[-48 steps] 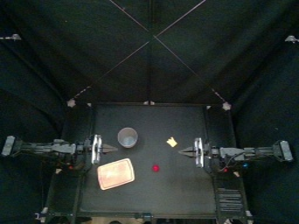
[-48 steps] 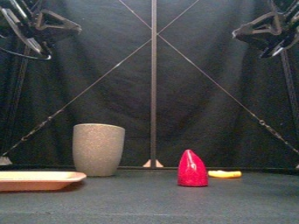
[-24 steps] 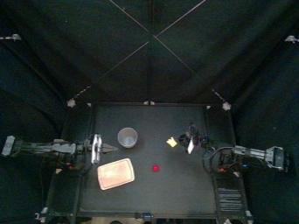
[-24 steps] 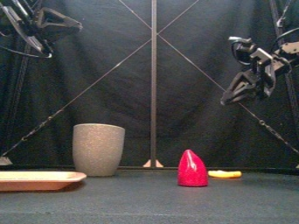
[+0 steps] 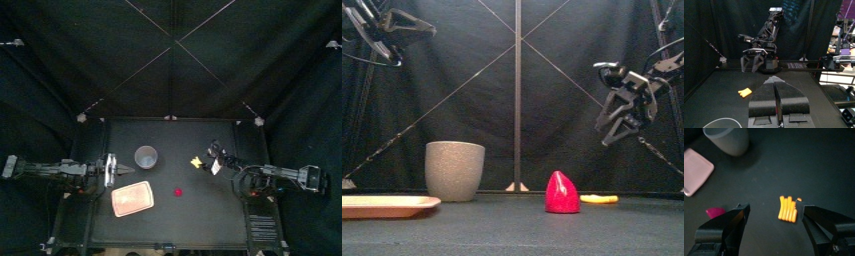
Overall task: Pick the fries then place it on the pink plate
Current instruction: Pick the fries
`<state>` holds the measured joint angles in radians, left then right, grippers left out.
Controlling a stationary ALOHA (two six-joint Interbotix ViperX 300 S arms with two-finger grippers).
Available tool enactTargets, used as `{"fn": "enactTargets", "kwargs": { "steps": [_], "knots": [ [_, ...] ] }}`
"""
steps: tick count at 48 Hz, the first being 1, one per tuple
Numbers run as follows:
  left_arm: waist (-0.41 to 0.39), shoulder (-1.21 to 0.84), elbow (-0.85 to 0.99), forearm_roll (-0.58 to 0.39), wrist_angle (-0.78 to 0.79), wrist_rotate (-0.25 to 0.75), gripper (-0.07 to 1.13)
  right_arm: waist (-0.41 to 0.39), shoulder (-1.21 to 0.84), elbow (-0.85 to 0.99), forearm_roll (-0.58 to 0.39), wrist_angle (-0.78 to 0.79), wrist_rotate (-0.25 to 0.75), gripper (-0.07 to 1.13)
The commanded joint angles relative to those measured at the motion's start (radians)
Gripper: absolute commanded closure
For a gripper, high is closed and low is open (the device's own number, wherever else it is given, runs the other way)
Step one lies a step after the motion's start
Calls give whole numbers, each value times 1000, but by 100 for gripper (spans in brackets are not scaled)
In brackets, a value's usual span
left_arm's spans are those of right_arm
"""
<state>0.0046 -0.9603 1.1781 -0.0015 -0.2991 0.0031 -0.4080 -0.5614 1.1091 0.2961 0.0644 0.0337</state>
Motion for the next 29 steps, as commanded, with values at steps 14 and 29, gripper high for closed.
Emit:
{"fn": "enactTargets", "kwargs": {
  "steps": [14, 29],
  "knots": [
    [5, 5, 5, -2, -11, -2, 104, -77, 229, -229, 43, 305, 2, 2],
    [5, 5, 21, -2, -9, -2, 104, -166, 408, -322, 81, 440, 0, 2]
  ]
}}
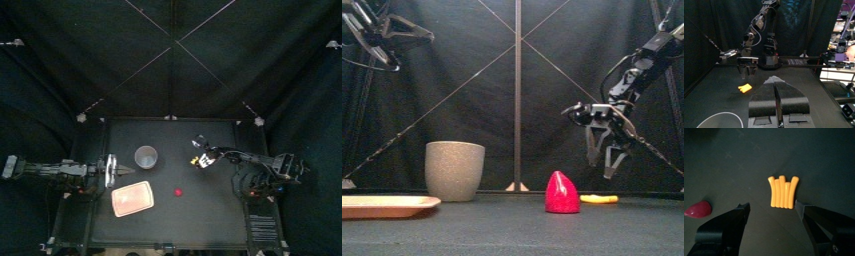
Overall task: Pick the fries then place it on the pink plate
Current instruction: Pick the fries
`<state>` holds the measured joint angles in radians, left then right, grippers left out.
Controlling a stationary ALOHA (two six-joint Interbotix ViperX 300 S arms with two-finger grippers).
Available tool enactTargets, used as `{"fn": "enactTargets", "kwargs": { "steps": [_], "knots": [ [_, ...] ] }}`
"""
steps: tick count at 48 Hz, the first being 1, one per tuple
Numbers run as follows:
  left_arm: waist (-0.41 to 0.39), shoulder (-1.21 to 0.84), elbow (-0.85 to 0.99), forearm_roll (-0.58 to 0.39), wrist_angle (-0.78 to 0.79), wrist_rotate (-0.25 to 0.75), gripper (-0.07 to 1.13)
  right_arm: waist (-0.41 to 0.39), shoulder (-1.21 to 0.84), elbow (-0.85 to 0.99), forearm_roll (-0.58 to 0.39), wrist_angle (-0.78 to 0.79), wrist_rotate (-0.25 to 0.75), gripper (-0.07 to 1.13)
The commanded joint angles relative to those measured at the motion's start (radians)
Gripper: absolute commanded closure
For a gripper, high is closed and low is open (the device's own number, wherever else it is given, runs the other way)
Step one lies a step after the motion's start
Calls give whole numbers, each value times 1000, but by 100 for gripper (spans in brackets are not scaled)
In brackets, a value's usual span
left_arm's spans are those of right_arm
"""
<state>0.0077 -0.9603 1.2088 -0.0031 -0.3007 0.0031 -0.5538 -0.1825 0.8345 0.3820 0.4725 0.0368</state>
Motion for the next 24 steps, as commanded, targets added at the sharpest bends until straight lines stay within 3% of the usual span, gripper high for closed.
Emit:
{"fn": "enactTargets", "kwargs": {
  "steps": [1, 14, 20, 24],
  "knots": [
    [2, 3, -8, 0, -9, -2, 104, -21, 38, -54, -9, 41, -2, 2],
    [3, 5, 11, 0, -8, -2, 104, -15, 163, -147, -60, 130, 14, 2],
    [3, 5, 14, 0, -8, -3, 104, -8, 202, -181, -170, 158, 52, 3],
    [3, 5, 15, 0, -9, -5, 104, 12, 216, -198, -245, 160, 130, 3]
  ]
}}
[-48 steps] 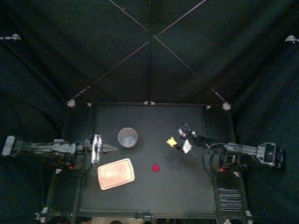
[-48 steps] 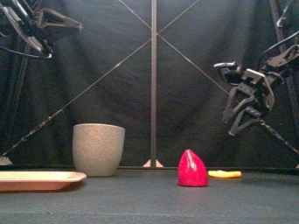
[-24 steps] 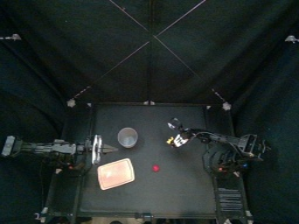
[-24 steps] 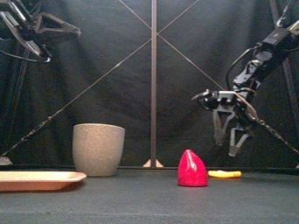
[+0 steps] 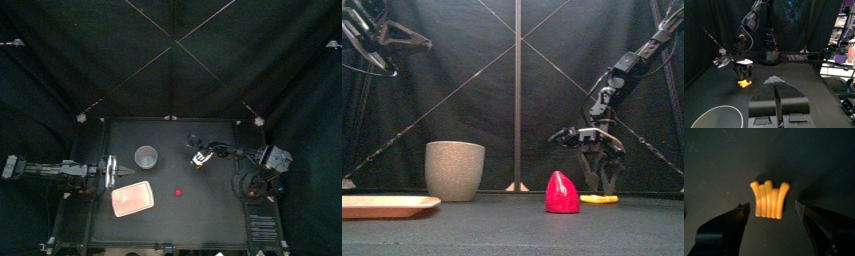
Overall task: Pick the fries then place it on the pink plate
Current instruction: Pick the fries
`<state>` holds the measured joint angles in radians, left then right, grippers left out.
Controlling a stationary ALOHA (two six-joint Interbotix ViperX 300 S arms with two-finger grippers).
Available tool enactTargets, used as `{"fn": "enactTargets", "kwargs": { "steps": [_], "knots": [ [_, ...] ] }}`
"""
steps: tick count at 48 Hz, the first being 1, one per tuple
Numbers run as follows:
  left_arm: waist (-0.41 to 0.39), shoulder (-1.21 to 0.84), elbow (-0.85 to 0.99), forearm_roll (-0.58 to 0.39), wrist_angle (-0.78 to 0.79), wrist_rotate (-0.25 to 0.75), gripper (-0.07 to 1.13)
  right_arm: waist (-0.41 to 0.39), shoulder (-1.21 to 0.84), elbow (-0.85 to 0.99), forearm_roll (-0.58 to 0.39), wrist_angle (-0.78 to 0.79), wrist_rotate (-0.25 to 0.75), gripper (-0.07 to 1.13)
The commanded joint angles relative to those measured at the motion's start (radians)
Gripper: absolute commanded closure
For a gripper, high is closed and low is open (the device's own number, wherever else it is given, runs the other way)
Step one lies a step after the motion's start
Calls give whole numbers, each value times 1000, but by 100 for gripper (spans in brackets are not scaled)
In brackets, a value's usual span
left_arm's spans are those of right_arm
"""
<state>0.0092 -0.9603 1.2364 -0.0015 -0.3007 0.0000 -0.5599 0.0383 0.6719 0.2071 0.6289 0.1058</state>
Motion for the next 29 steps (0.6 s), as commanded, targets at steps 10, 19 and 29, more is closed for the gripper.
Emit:
{"fn": "enactTargets", "kwargs": {
  "steps": [10, 19, 29],
  "knots": [
    [2, 5, -11, -2, -8, -3, 104, 80, 2, -41, -209, 8, 221, 3],
    [2, 5, -11, -14, -9, -2, 104, 110, 2, -29, -216, 8, 252, 3],
    [2, 5, -12, -28, -8, -3, 104, 112, 9, -9, -215, -23, 258, 3]
  ]
}}
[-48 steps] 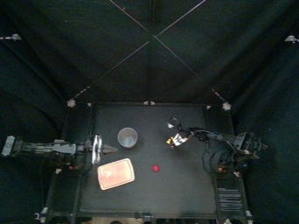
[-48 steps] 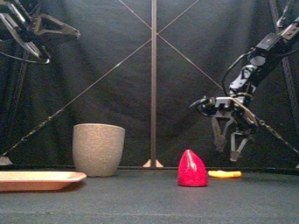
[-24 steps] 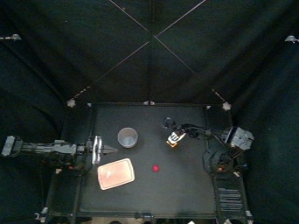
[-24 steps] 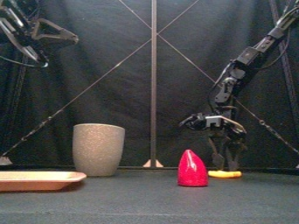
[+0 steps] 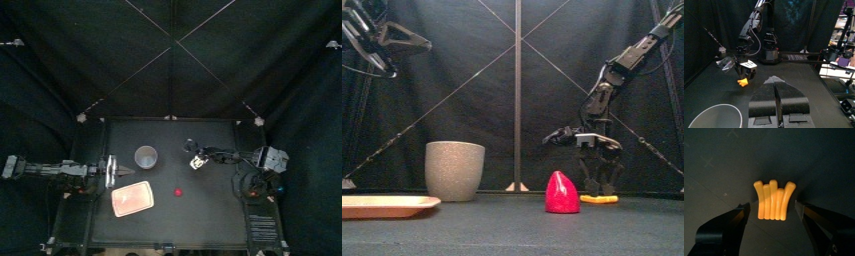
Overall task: Pick the fries then place it on the pink plate
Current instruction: Pick the fries
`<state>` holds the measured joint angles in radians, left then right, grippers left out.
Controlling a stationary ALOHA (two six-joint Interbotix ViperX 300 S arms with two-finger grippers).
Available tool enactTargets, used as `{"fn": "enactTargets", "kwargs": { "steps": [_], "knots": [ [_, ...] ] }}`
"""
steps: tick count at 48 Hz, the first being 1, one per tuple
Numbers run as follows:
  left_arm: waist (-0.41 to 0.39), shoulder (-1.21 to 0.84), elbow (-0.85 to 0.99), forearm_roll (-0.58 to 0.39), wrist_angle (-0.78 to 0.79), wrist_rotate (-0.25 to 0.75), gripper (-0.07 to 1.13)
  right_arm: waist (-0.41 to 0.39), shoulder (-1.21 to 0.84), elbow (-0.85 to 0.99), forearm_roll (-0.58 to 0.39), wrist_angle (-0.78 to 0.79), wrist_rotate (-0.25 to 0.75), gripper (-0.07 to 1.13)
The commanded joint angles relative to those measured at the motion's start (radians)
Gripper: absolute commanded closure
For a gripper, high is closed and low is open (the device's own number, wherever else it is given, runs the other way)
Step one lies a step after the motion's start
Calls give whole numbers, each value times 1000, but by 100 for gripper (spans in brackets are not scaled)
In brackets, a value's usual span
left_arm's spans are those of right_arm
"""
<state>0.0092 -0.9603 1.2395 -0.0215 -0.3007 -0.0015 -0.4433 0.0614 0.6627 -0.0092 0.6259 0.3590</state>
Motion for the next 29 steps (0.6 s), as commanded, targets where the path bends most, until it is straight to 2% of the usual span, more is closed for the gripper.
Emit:
{"fn": "enactTargets", "kwargs": {
  "steps": [1, 16, 29],
  "knots": [
    [2, 5, -15, -9, -8, -2, 104, -8, -12, 2, 2, -25, 5, 3],
    [-3, 5, -17, -21, -9, 0, 104, -9, -12, 5, 9, -63, 5, 8],
    [-3, 5, -17, -23, -8, 0, 104, -3, -8, 3, 9, -66, 14, 34]
  ]
}}
